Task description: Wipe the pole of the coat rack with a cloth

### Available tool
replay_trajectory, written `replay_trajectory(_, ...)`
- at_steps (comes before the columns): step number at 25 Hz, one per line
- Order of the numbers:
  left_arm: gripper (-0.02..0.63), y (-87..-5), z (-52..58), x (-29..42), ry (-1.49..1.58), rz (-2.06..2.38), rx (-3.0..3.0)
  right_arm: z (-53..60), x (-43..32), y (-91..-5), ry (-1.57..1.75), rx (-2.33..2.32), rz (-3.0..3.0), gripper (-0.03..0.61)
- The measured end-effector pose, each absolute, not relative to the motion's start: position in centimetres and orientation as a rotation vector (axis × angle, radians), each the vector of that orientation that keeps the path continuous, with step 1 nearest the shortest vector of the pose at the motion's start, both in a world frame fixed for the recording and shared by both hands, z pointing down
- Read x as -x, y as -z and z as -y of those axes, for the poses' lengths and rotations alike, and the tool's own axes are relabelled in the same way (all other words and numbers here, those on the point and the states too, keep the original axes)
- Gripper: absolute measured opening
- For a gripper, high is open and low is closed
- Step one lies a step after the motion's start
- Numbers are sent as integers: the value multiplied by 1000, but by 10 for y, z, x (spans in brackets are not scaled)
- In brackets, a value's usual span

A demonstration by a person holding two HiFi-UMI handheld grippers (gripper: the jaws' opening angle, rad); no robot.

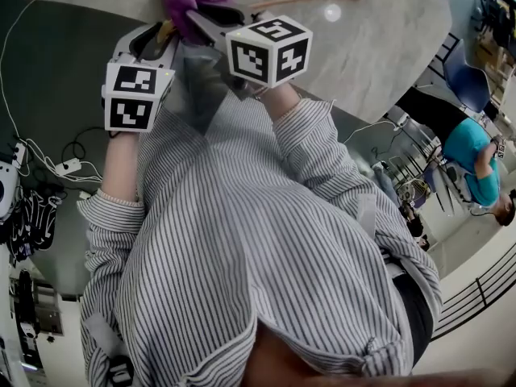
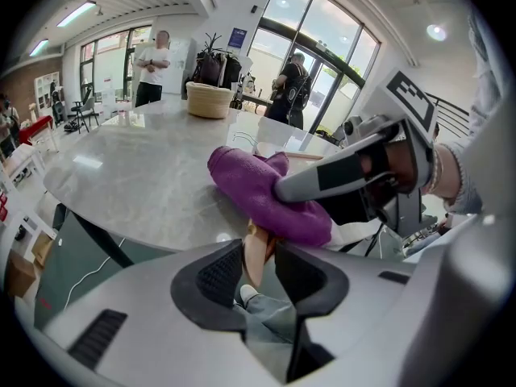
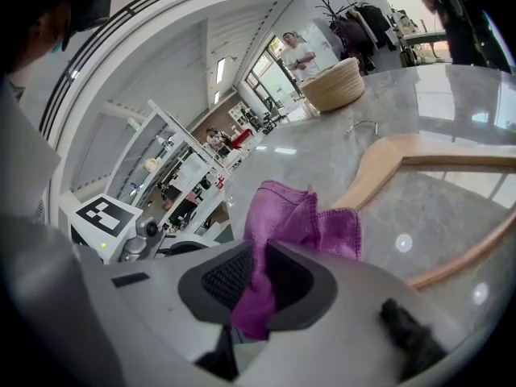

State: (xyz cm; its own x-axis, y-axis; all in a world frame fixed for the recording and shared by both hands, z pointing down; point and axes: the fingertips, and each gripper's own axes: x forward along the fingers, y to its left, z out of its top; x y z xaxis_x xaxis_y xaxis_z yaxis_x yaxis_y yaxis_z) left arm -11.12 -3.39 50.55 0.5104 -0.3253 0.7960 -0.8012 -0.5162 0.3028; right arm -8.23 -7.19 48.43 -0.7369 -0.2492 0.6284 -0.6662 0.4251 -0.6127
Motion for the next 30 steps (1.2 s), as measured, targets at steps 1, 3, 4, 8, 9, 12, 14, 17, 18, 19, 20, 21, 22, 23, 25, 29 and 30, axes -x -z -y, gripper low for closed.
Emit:
replay_trajectory(1, 132, -505, 33, 112, -903, 915, -2076, 70, 84, -483, -1261, -772, 2240, 55)
replay_trajectory(3, 132, -503, 33, 111, -903, 913, -2078, 66, 85, -480, -1263, -763, 2244, 55)
replay_trajectory(4, 132, -502, 33, 111, -902, 913, -2079, 65, 85, -479, -1264, -758, 2246, 55)
replay_trajectory(8, 132, -503, 34, 110, -905, 909, -2078, 65, 85, -477, -1280, -744, 2249, 55)
replay_trajectory(9, 132, -503, 35, 108, -907, 905, -2076, 66, 82, -477, -1285, -744, 2251, 55)
replay_trajectory(12, 132, -503, 38, 102, -909, 894, -2073, 68, 73, -475, -1300, -748, 2256, 55)
replay_trajectory(14, 132, -503, 38, 101, -903, 895, -2072, 68, 70, -474, -1308, -750, 2260, 55)
replay_trajectory(17, 132, -503, 37, 102, -901, 899, -2067, 64, 69, -473, -1304, -743, 2264, 55)
replay_trajectory(18, 132, -503, 37, 102, -903, 900, -2066, 62, 68, -472, -1302, -741, 2265, 55)
replay_trajectory(19, 132, -502, 37, 103, -906, 900, -2065, 61, 68, -471, -1302, -739, 2264, 55)
replay_trajectory(20, 132, -501, 37, 103, -909, 899, -2065, 60, 66, -471, -1301, -736, 2261, 55)
replay_trajectory(21, 132, -501, 37, 102, -911, 897, -2064, 57, 65, -472, -1300, -732, 2256, 55)
replay_trajectory(22, 132, -501, 37, 102, -913, 894, -2064, 54, 63, -474, -1295, -726, 2247, 55)
replay_trajectory(23, 132, -501, 37, 102, -916, 892, -2064, 51, 62, -477, -1287, -722, 2239, 55)
replay_trajectory(25, 132, -502, 37, 103, -919, 890, -2063, 46, 60, -482, -1283, -723, 2230, 55)
replay_trajectory(29, 132, -505, 37, 106, -917, 892, -2056, 46, 61, -486, -1278, -724, 2227, 55)
replay_trajectory(30, 132, -505, 37, 107, -921, 890, -2053, 47, 61, -486, -1272, -724, 2226, 55)
